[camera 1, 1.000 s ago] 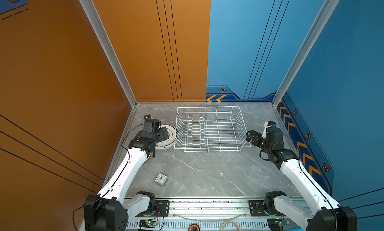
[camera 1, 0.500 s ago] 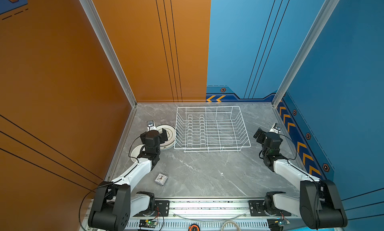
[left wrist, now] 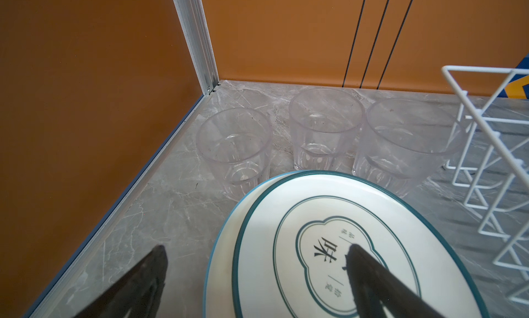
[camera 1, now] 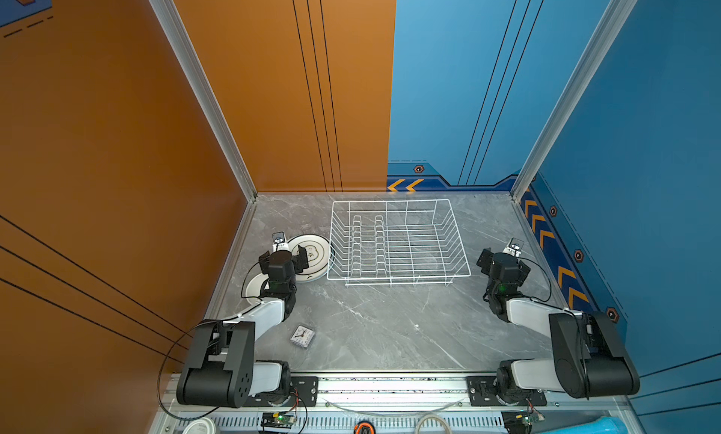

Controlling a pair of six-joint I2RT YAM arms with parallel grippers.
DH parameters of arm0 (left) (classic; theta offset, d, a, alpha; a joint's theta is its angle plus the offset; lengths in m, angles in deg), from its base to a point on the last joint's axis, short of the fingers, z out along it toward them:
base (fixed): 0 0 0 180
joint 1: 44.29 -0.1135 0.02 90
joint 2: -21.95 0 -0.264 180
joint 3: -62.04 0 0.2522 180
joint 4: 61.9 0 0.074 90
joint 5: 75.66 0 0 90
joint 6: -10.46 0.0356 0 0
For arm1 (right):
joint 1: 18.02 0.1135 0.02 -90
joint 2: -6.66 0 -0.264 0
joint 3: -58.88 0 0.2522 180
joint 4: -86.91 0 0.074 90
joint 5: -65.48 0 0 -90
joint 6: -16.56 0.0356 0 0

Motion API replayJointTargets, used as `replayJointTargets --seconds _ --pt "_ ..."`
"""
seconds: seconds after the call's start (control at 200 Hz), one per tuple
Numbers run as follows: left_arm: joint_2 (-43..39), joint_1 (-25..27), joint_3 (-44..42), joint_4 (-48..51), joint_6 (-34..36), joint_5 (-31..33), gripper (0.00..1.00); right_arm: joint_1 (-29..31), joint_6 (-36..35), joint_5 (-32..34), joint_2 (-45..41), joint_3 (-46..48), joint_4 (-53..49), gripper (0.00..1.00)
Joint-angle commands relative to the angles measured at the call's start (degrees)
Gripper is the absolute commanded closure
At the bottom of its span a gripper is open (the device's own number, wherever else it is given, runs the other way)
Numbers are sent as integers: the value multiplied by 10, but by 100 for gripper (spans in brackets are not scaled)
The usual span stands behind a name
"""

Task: Unload the mixed dishes from the dish rack

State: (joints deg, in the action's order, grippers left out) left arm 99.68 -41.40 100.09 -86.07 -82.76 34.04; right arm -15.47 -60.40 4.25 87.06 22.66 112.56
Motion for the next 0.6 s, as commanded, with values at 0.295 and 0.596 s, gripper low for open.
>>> replayJointTargets --seconds 0.295,0.596 --pt "95 -4 -11 -102 15 -33 2 53 -82 40 54 -25 49 0" --pt "121 2 -34 -169 31 -44 2 72 -112 34 48 25 142 0"
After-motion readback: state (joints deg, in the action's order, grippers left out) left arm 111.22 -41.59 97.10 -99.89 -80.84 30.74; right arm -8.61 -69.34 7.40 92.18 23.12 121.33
